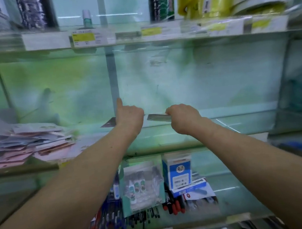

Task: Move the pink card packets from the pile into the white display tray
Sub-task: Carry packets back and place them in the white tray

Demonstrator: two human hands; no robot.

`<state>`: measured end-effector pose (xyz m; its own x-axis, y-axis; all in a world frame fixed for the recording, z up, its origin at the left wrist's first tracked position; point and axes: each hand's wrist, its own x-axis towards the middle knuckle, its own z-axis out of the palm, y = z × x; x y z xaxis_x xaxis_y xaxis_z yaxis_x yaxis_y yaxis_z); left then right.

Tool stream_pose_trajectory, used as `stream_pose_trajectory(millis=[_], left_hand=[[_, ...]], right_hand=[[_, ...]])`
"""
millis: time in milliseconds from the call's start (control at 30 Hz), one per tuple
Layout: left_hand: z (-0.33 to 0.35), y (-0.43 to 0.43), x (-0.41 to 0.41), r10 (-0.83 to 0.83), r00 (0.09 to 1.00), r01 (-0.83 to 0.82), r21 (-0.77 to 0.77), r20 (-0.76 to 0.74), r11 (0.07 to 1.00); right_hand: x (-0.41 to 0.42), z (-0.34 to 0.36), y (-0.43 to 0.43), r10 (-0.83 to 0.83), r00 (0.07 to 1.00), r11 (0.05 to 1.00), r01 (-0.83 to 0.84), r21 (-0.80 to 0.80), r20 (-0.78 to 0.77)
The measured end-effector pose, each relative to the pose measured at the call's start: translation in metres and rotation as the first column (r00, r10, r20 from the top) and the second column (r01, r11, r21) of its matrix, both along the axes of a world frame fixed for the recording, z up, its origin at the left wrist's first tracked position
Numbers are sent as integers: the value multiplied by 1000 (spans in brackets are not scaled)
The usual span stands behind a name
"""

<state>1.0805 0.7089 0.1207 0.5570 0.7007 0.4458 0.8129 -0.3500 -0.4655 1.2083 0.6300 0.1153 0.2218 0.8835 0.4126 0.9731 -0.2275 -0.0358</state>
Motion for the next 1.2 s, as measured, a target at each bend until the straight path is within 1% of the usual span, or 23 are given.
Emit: stream_pose_trajectory(millis=[167,300,400,567,667,833,900,1067,1200], left_hand=[[0,-56,46,-80,997,80,1,-8,997],[-6,-111,81,-170,985,170,-2,-32,985],[-17,-155,107,-239,970,238,-27,-51,971],[-35,-226,146,-353,930,353,-24,-105,935],[-42,-269,172,-427,895,430,-11,-128,903],[-56,-343,212,-550,825,545,-71,-133,835],[-64,-369,229,-599,792,591,-97,-122,801],[-85,-421,268,-715,690,704,-124,-115,700],[-94,-456,295,-763,632,751,-136,-138,646]], right_hand=[[42,2,-67,-104,995,995,104,10,1],[68,-3,-125,-204,979,979,204,-14,6],[87,-13,-171,-276,961,960,275,-45,-13],[115,-31,-254,-388,921,919,383,-93,-44],[129,-37,-307,-471,880,879,462,-118,-66],[150,-48,-388,-585,807,806,568,-164,-80],[158,-55,-417,-636,767,766,617,-180,-81],[175,-68,-481,-741,664,661,694,-285,-102],[196,-80,-518,-810,574,579,743,-336,-125]])
